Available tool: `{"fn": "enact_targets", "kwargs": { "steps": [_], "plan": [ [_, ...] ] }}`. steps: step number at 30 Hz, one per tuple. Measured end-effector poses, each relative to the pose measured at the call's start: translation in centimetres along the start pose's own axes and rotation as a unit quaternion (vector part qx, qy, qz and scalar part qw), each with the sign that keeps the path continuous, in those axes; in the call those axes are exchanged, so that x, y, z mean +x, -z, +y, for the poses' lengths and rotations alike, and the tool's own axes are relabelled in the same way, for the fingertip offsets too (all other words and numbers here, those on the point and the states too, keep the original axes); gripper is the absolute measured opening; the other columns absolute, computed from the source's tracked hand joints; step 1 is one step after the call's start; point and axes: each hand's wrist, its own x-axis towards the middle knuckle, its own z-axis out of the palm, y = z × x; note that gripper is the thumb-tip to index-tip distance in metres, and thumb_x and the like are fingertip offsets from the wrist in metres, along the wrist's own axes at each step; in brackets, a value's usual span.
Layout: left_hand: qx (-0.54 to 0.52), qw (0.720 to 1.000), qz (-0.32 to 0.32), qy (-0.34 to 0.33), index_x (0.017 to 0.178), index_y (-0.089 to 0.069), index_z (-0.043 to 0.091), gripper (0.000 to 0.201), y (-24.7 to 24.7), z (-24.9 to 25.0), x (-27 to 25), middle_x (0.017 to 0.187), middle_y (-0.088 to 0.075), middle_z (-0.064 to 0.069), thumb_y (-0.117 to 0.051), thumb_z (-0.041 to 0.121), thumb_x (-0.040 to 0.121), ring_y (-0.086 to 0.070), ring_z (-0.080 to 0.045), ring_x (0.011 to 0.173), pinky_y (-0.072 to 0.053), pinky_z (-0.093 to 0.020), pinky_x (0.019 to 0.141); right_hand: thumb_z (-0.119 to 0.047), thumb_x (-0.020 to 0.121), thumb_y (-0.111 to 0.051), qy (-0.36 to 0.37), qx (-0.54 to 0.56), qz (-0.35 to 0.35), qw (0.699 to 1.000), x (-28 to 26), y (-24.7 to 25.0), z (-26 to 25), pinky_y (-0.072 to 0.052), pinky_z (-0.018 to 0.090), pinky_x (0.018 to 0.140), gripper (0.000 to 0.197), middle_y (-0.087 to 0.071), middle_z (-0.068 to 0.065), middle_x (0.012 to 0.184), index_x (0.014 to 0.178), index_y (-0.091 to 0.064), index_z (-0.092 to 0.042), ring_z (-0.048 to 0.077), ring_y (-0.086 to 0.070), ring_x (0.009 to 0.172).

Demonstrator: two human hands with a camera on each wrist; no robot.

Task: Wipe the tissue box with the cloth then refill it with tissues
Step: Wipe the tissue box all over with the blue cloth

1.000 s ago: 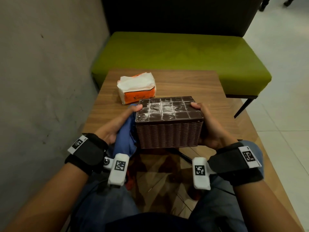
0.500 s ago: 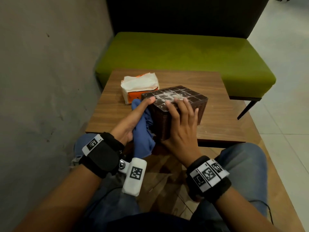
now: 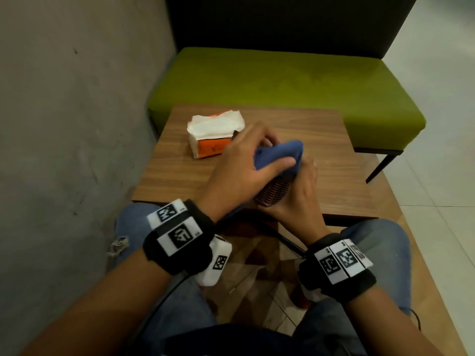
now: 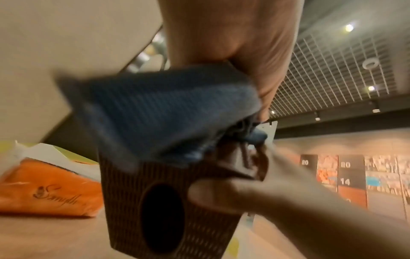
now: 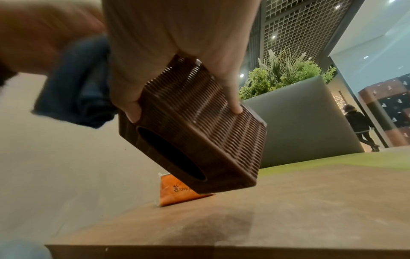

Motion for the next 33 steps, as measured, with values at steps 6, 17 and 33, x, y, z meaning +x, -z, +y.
{"fn": "enact_targets", "kwargs": {
  "steps": [6, 17, 33],
  "plan": [
    [0.074, 0.986, 0.094, 0.115, 0.092, -0.058, 0.018, 0.014, 2.1, -4.8, 2.0, 0.098, -0.059, -0.003, -0.065, 0.024, 0.082, -0.056, -0.013, 0.090, -0.047, -0.034, 0.078, -0.043, 0.058, -0.076, 0.004, 0.029, 0.012, 0.999, -0.8, 1.0, 0.9, -0.030, 0.020, 0.103, 0.095, -0.033, -0.006, 0.126, 0.134, -0.035, -0.004, 0.010, -0.036, 0.119],
    [0.089, 0.996, 0.029, 0.015, 0.099, -0.069, 0.018, 0.019, 1.4, -2.3, 2.5, 0.098, -0.064, -0.001, -0.067, 0.026, 0.082, -0.059, -0.012, 0.093, -0.047, -0.035, 0.083, -0.075, 0.051, -0.074, -0.064, 0.091, 0.005, 0.994, -0.2, 0.9, -0.1, -0.048, 0.045, 0.097, 0.115, -0.040, -0.004, 0.130, 0.137, -0.033, -0.009, 0.018, -0.046, 0.122],
    [0.179, 0.974, -0.105, -0.093, 0.104, -0.070, 0.019, 0.025, 0.2, -1.3, 0.1, 0.100, -0.062, -0.003, -0.060, 0.027, 0.083, -0.056, -0.021, 0.094, -0.046, -0.036, 0.082, -0.060, 0.059, -0.078, -0.066, 0.109, -0.006, 0.992, -0.4, 0.5, -0.5, -0.046, 0.039, 0.101, 0.093, -0.045, 0.003, 0.129, 0.131, -0.039, -0.016, 0.020, -0.049, 0.119]
  ]
}}
